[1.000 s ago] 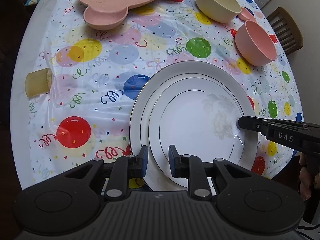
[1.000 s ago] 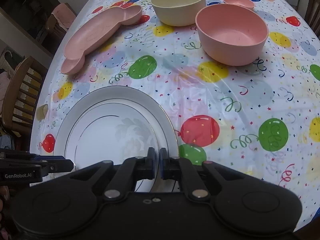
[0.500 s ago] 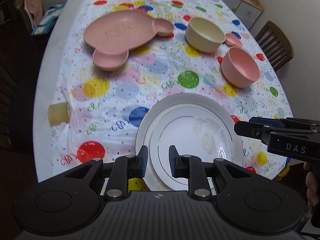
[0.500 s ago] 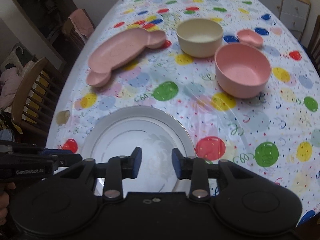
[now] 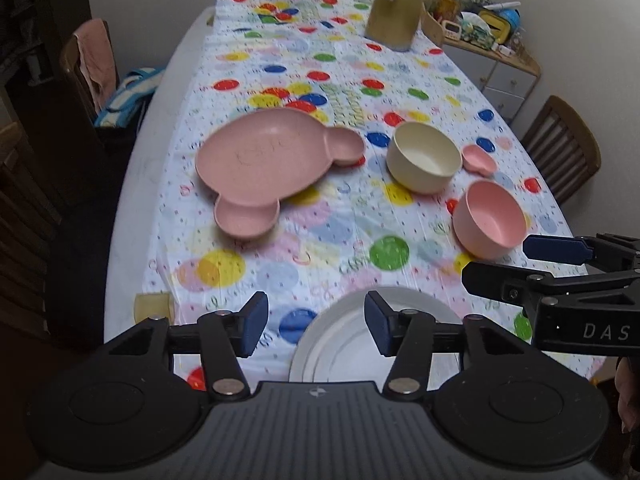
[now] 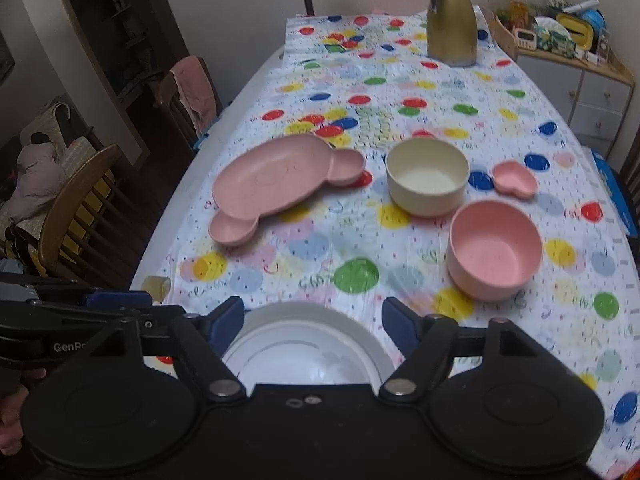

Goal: Organize plates and bowls
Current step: 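Withdraw the left gripper and move it toward the pink bear-shaped plate, then grasp the rim of the pink bear-shaped plate with the left gripper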

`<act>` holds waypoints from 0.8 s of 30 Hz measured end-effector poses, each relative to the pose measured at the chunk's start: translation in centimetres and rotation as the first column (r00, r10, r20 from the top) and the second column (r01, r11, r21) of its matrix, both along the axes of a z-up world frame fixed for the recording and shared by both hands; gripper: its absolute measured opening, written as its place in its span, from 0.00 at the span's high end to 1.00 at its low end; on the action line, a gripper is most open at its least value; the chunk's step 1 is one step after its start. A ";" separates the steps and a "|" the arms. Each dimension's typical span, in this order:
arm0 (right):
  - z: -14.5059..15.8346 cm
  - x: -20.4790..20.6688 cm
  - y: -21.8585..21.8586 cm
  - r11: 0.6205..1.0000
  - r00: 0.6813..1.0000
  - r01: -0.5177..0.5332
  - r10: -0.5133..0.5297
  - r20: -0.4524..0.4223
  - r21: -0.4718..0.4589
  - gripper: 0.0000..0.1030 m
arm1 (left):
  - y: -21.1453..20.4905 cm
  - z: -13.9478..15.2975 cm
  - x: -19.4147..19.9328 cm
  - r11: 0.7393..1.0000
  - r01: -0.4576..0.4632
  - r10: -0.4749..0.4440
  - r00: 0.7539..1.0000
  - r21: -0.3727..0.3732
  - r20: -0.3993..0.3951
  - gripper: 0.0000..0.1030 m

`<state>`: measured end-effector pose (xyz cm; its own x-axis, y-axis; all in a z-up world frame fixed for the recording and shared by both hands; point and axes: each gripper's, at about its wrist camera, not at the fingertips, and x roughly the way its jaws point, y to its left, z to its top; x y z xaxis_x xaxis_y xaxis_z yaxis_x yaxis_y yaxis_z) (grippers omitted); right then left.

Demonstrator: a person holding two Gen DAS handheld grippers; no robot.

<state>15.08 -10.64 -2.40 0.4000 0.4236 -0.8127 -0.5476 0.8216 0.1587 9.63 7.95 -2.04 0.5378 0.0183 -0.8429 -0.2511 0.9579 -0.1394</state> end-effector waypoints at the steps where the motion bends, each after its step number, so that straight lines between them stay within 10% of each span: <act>1: 0.2 0.4 0.3 1.000 1.000 -0.011 0.011 0.009 -0.002 0.21 | 0.2 0.1 0.4 1.000 -0.013 0.013 1.000 0.001 0.003 0.49; 7: 0.7 3.5 2.1 0.998 0.996 -0.069 0.070 0.046 -0.010 0.11 | 1.2 0.5 3.1 0.996 -0.088 0.088 0.996 0.020 0.029 0.32; 24: -0.9 17.6 8.5 0.983 0.978 -0.172 0.179 0.108 -0.072 0.01 | 7.6 -3.1 12.7 0.938 -0.345 0.345 0.938 0.028 -0.030 0.26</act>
<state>32.69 -2.14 -3.31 0.4156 0.4453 -0.7931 -0.6954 0.7176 0.0385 22.35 15.56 -5.15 0.4664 0.2165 -0.8577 -0.5709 0.8143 -0.1050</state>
